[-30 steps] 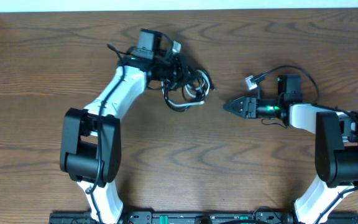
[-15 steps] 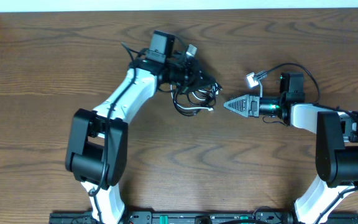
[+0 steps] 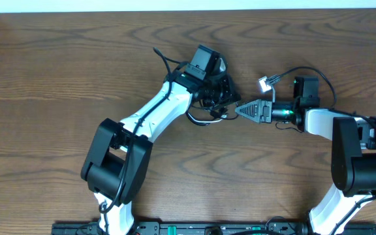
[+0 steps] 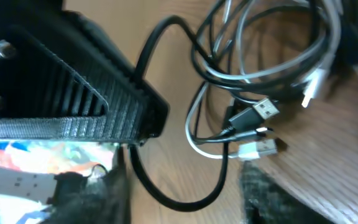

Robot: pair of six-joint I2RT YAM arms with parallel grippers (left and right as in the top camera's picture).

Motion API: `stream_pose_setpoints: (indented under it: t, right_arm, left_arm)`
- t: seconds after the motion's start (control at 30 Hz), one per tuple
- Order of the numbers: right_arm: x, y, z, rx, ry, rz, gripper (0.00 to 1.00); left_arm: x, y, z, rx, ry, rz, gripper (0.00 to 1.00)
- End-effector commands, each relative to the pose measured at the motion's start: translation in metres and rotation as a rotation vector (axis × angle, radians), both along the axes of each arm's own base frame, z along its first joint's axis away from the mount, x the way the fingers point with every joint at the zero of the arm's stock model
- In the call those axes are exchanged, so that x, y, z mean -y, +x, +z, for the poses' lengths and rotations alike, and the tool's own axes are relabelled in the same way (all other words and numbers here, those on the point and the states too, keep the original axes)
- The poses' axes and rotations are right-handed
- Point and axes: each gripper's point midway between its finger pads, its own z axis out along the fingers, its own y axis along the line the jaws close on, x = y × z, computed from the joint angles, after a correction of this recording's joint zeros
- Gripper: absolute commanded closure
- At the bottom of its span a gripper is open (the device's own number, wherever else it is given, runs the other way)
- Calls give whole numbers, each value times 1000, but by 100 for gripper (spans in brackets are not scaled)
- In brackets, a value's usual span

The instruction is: Untangle cables

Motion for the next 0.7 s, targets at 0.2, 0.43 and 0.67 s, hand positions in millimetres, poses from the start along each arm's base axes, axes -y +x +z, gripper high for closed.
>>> stream_pose_setpoints:
  t: [0.2, 0.43, 0.67]
  right_arm:
    - [-13, 0, -15, 1, -90, -6, 86]
    - [-9, 9, -31, 6, -188, -62, 99]
    - [-5, 12, -38, 1, -232, -91, 99]
  left_arm:
    - [-5, 10, 5, -29, 7, 91, 89]
    - [-10, 10, 2, 3, 30, 56, 55]
    - [-58, 1, -29, -86, 233, 123, 53]
